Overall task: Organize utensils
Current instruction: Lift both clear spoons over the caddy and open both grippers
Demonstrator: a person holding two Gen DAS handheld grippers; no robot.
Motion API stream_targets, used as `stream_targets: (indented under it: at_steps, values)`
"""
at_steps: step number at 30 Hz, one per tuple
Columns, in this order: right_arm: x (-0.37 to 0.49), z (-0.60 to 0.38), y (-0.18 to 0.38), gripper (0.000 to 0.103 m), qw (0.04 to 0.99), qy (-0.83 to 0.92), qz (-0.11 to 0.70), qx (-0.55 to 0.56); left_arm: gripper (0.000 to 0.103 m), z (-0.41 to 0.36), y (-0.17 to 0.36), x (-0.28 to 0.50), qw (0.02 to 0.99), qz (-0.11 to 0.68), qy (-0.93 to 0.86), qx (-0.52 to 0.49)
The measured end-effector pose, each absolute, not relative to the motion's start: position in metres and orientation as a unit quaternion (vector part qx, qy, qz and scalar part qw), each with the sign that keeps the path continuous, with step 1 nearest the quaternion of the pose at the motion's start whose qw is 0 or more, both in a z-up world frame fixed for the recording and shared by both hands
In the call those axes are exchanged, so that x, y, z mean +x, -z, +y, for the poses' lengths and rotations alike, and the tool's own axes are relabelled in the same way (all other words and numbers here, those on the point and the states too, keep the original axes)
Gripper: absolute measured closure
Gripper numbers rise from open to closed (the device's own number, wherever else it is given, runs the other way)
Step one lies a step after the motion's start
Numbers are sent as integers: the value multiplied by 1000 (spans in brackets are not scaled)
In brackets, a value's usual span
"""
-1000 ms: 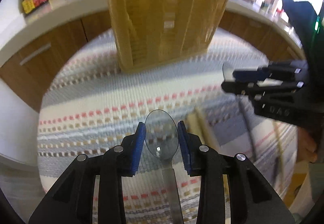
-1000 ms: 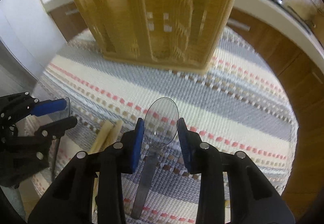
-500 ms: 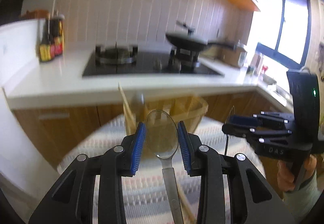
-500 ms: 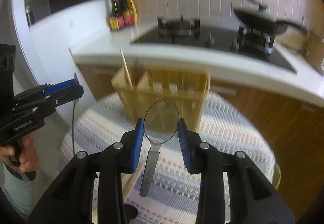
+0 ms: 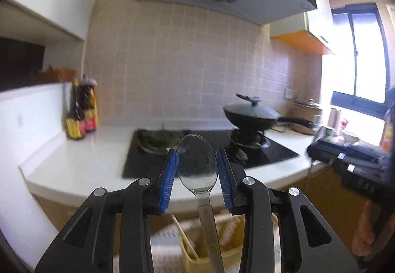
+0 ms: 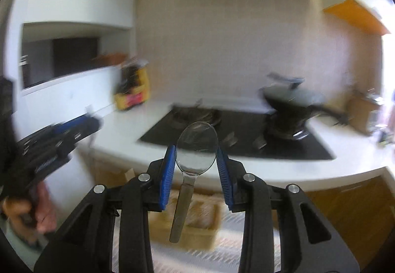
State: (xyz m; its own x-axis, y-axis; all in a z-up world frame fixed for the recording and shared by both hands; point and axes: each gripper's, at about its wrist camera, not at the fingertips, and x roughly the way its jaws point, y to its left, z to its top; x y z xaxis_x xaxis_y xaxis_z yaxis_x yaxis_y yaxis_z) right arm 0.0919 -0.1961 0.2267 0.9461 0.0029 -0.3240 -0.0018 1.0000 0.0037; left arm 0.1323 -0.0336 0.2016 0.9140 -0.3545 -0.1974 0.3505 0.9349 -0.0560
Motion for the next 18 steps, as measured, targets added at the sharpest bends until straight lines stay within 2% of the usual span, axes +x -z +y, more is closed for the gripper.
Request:
stream_targets:
  at_steps: [5, 18]
  values:
    - [123, -208, -204, 72, 987, 59, 149, 3, 72, -48, -178, 151, 986, 77, 145, 11]
    - [162, -215, -127, 72, 978, 40, 204, 7, 71, -67, -113, 177, 988, 70, 127, 49]
